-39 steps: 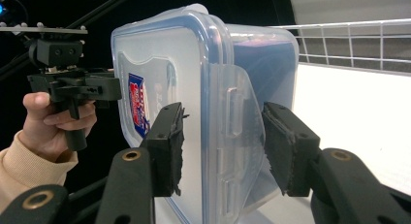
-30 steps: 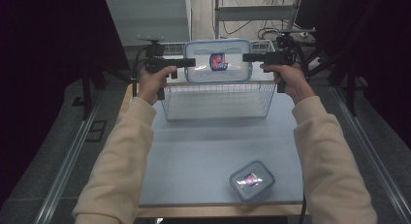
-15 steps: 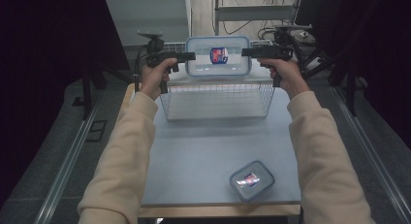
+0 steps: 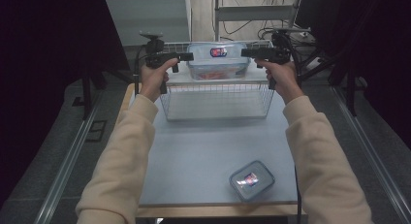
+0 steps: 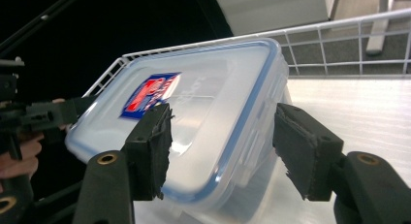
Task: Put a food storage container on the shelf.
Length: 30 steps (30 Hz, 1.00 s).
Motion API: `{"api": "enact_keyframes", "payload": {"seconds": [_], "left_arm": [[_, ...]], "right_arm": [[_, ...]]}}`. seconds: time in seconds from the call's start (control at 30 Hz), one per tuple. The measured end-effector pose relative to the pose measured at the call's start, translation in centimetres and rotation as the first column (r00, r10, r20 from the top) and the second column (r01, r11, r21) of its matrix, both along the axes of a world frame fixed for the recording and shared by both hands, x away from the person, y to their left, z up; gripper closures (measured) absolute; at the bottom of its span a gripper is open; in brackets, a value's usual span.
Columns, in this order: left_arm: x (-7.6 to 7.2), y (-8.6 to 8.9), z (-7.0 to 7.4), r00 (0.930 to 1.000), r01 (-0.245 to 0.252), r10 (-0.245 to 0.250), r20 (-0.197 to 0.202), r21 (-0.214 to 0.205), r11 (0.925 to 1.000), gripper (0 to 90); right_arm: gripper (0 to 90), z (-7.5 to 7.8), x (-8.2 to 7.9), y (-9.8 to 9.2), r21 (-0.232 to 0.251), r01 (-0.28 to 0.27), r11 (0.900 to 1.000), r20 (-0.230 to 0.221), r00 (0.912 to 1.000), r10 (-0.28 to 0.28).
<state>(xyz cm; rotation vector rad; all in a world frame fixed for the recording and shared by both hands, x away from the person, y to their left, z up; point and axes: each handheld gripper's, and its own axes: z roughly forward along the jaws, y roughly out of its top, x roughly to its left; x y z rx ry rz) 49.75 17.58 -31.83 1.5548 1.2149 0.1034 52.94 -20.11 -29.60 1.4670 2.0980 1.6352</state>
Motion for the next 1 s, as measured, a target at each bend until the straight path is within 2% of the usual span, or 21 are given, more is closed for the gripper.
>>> {"api": "enact_keyframes", "payload": {"seconds": [0.1,0.23,0.27,0.3,0.33,0.37,0.43,0.5,0.63,0.77,1.0], "left_arm": [[-1.5,0.3,0.4,0.9992,0.007,-0.008,0.04,0.027,0.9996,30.0],[-3.6,0.5,0.2,0.9975,-0.005,0.0,0.07,0.071,0.9975,50.0],[-4.1,0.6,0.0,0.9973,-0.007,0.001,0.074,0.08,0.9968,50.0],[-4.7,0.6,-0.3,0.9969,0.006,-0.012,0.078,0.08,0.9968,65.1],[-5.0,0.6,-0.4,0.9966,0.024,-0.029,0.077,0.076,0.9968,65.1],[-5.4,0.5,-0.8,0.9952,0.056,-0.062,0.076,0.079,0.9953,69.3],[-5.9,0.1,-1.3,0.9933,0.082,-0.089,0.074,0.099,0.9917,81.4],[-6.3,-0.6,-2.0,0.9907,0.115,-0.123,0.058,0.122,0.9858,86.9],[-7.2,-1.3,-3.1,0.9873,0.143,-0.151,0.047,0.143,0.9793,89.8],[-8.9,-1.7,-4.4,0.9836,0.164,-0.174,0.047,0.171,0.9716,90.0],[-12.0,-1.2,-7.2,0.9853,0.159,-0.166,0.039,0.147,0.9763,89.5]], "right_arm": [[41.7,0.2,-1.0,-0.6,0.0,-0.023,0.9997,0.019,0.9996,0.023],[45.6,0.0,-2.7,-1.5,-0.014,-0.045,0.9989,0.028,0.9986,0.046],[45.6,0.0,-2.7,-1.5,-0.014,-0.045,0.9989,0.028,0.9986,0.046],[45.9,-0.2,-3.5,-1.8,-0.018,-0.052,0.9985,0.031,0.9981,0.053],[45.9,-0.2,-3.5,-1.8,-0.018,-0.052,0.9985,0.031,0.9981,0.053],[45.9,-0.3,-3.7,-2.0,-0.02,-0.055,0.9983,0.031,0.998,0.055],[45.9,-0.6,-4.4,-2.3,-0.019,-0.061,0.998,0.032,0.9976,0.061],[45.8,-0.9,-5.1,-2.5,-0.018,-0.071,0.9973,0.033,0.9969,0.071],[45.5,-1.7,-6.1,-2.8,-0.01,-0.086,0.9962,0.032,0.9957,0.086],[45.4,-2.9,-7.6,-3.6,0.009,-0.114,0.9935,0.043,0.9926,0.113],[43.9,-6.0,-10.6,-4.8,-0.021,-0.155,0.9877,0.029,0.9874,0.155]]}}
